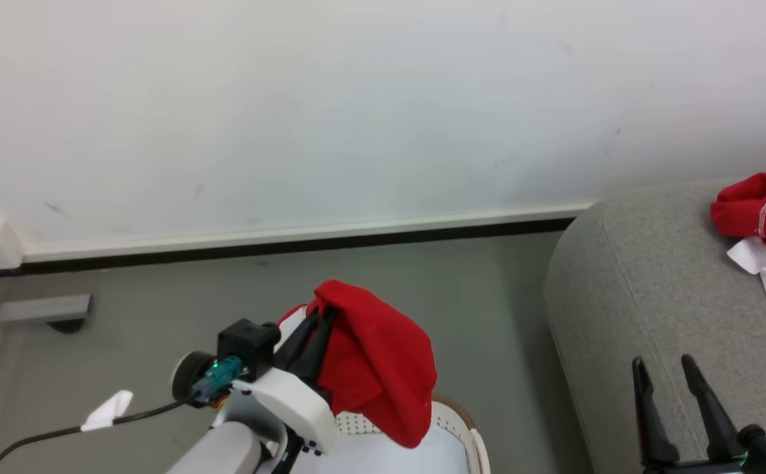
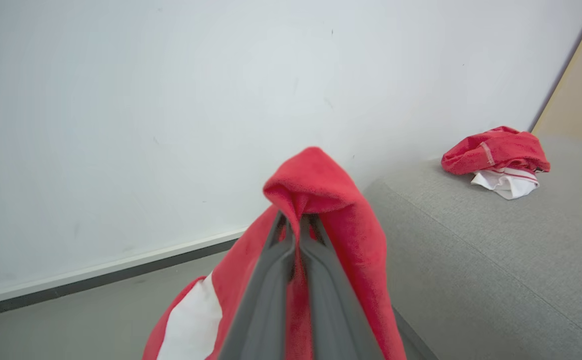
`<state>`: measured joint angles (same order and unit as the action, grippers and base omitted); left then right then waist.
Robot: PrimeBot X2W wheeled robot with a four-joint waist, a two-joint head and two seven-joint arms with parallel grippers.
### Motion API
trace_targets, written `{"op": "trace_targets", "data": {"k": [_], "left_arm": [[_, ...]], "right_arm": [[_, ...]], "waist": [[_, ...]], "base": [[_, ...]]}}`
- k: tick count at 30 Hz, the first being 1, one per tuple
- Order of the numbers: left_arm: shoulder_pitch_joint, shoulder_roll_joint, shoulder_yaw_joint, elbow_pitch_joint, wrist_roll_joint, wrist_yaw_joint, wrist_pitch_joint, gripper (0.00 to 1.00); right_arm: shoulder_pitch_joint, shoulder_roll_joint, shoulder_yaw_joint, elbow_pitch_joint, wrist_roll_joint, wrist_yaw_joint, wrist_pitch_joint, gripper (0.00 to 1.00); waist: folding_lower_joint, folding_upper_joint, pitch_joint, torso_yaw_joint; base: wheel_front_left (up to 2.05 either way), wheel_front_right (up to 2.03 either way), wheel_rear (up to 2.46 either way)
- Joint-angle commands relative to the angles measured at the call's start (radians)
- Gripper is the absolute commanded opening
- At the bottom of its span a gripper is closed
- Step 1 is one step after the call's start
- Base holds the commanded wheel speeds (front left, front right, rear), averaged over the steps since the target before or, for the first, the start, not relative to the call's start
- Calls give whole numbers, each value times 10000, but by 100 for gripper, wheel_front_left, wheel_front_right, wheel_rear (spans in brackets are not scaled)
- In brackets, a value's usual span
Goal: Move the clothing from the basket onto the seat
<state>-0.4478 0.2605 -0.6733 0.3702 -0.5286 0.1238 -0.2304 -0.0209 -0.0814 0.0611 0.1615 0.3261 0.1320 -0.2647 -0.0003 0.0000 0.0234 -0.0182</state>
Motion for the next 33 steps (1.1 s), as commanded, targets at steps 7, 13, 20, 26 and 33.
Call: {"op": "trace_targets", "data": {"k": [7,13,20,26,33], "left_arm": [[696,549,497,-1390,-396,467,90,0],[1099,850,646,-2097,-478,801,292,0],[1247,999,649,-2509,-486,956,436,0],[1264,1085,658,-2722,-526,995,501,0],[1117,1027,546,-3084,-508,999,589,0]], "right_arm": [[774,-61,584,83,-376,-24,6,100],[1202,1,812,-68,-321,-26,6,100],[1124,-123,1167,-257,-254,-24,6,100],[644,-823,2850,-631,255,-26,6,100],[-1239,-2084,6063,-602,1172,-26,49,100]], "waist": [[3,0,-787,86],[3,0,-1022,89],[3,0,-1017,113],[3,0,-955,106],[3,0,-919,-5]], "base": [[0,0,0],[0,0,0],[0,0,0],[0,0,0],[0,0,0]]}}
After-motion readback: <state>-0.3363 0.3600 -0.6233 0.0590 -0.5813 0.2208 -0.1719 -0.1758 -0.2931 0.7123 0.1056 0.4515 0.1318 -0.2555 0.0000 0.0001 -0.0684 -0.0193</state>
